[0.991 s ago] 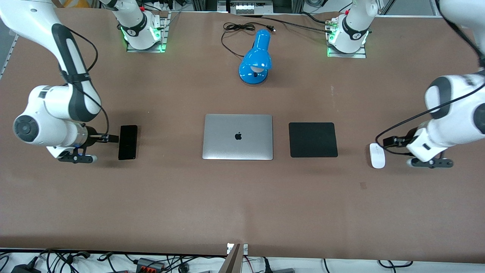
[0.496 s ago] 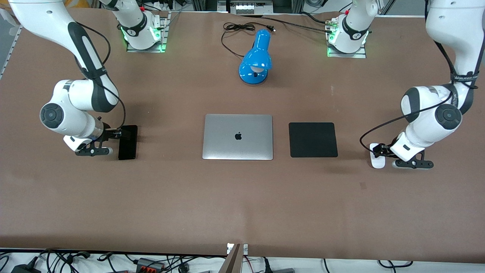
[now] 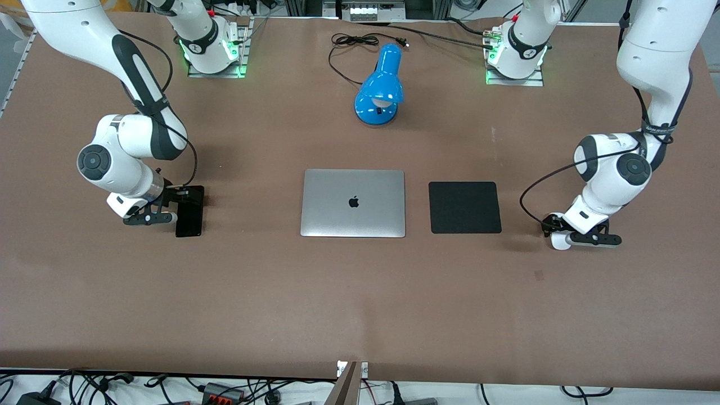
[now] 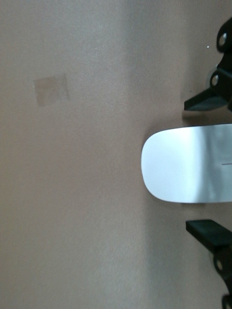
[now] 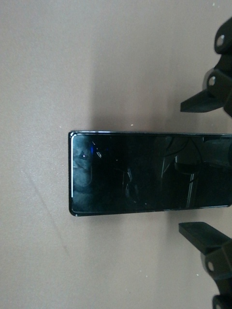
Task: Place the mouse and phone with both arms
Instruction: 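Grasp the phone with the right gripper while the left gripper grasps the mouse, then carry the phone toward the laptop while the left gripper lifts the mouse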
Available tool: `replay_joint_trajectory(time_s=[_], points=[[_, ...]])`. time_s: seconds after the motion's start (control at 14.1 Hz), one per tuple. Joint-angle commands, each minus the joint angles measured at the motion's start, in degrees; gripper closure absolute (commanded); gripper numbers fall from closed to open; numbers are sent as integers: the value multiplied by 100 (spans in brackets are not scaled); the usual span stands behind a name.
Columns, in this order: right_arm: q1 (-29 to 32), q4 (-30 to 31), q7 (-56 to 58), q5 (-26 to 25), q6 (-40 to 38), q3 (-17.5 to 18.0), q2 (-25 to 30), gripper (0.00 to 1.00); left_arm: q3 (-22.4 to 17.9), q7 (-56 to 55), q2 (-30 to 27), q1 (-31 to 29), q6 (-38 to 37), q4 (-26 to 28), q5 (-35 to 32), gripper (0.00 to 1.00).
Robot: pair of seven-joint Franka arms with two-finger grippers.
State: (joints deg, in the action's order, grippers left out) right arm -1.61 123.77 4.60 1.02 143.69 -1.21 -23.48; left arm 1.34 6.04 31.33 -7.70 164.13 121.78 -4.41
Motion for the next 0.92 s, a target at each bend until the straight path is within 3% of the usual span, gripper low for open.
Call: replay_joint_trajectory(time_s=[0.0,0.14,0.42,0.64,0.85], points=[[-15,183,6,-23,238,7,45,0,24,116,-75,-56,146,118,-86,39],[-15,218,-3,-23,405,7,-42,0,24,81,-83,-56,102,118,-86,60],[-15,280,-3,-23,678,7,-184,0,94,55,-276,-47,-590,-136,-86,63],[-15,280,-29,-15,687,7,-210,0,208,20,-452,67,-2038,-820,-78,63],[-15,323,-38,-14,879,7,-298,0,689,-207,-583,76,-3384,-1411,-51,63]])
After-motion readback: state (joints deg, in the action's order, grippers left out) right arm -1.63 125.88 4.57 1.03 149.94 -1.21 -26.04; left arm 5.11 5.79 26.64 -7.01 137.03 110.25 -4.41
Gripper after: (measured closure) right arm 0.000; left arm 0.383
